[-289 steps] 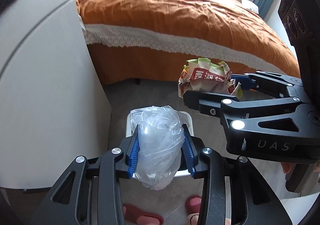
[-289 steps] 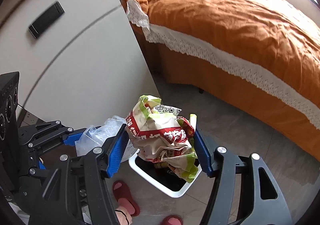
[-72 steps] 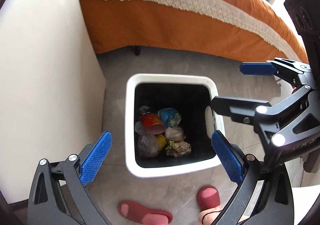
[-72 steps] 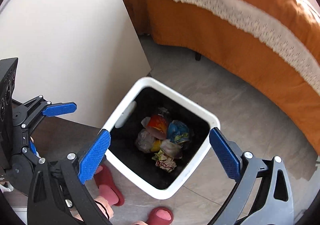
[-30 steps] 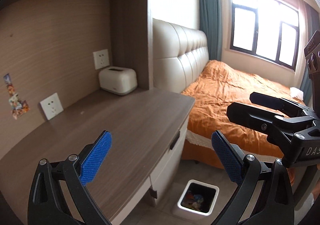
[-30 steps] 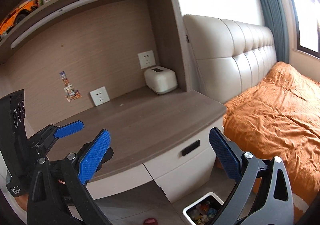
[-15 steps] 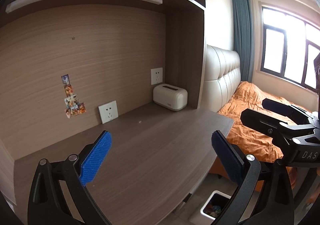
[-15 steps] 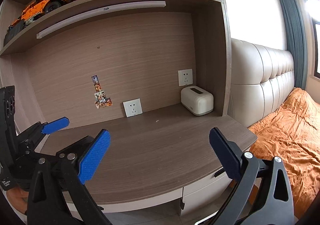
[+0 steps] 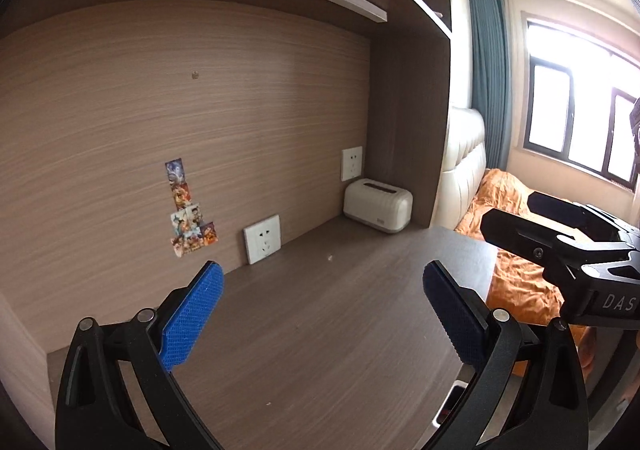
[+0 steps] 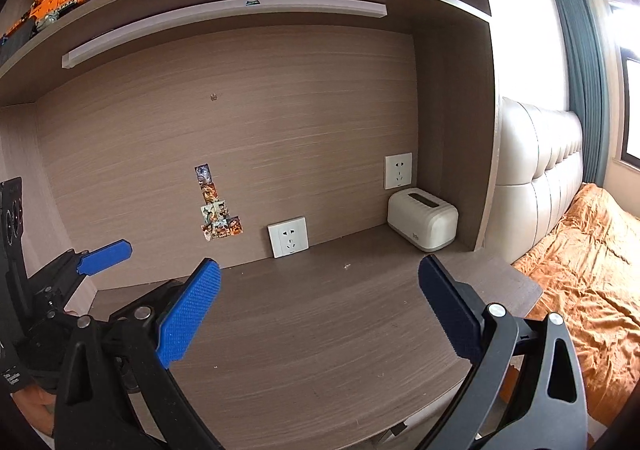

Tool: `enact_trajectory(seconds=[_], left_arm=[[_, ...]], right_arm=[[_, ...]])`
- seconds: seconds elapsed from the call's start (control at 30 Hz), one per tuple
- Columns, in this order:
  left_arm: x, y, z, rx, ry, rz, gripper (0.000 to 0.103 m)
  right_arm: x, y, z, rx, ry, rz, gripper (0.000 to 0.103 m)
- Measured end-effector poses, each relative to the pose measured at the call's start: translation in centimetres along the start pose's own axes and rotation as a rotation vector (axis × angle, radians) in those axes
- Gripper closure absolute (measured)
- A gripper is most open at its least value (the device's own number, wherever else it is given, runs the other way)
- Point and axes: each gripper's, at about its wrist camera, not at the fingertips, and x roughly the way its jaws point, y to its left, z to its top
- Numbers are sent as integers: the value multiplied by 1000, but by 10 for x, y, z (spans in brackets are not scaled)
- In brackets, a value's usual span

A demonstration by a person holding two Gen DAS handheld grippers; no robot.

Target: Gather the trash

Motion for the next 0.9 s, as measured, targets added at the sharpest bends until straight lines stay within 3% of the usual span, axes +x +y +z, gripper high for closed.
enact_trajectory(seconds=[0.33, 0.9], left_arm=[[3, 28, 1, 24, 25, 11, 5], [11, 56, 9, 9, 14, 58, 5]], right_arm=[[12, 31, 11, -44, -23, -20, 4], [26, 49, 15, -64, -26, -27, 4]])
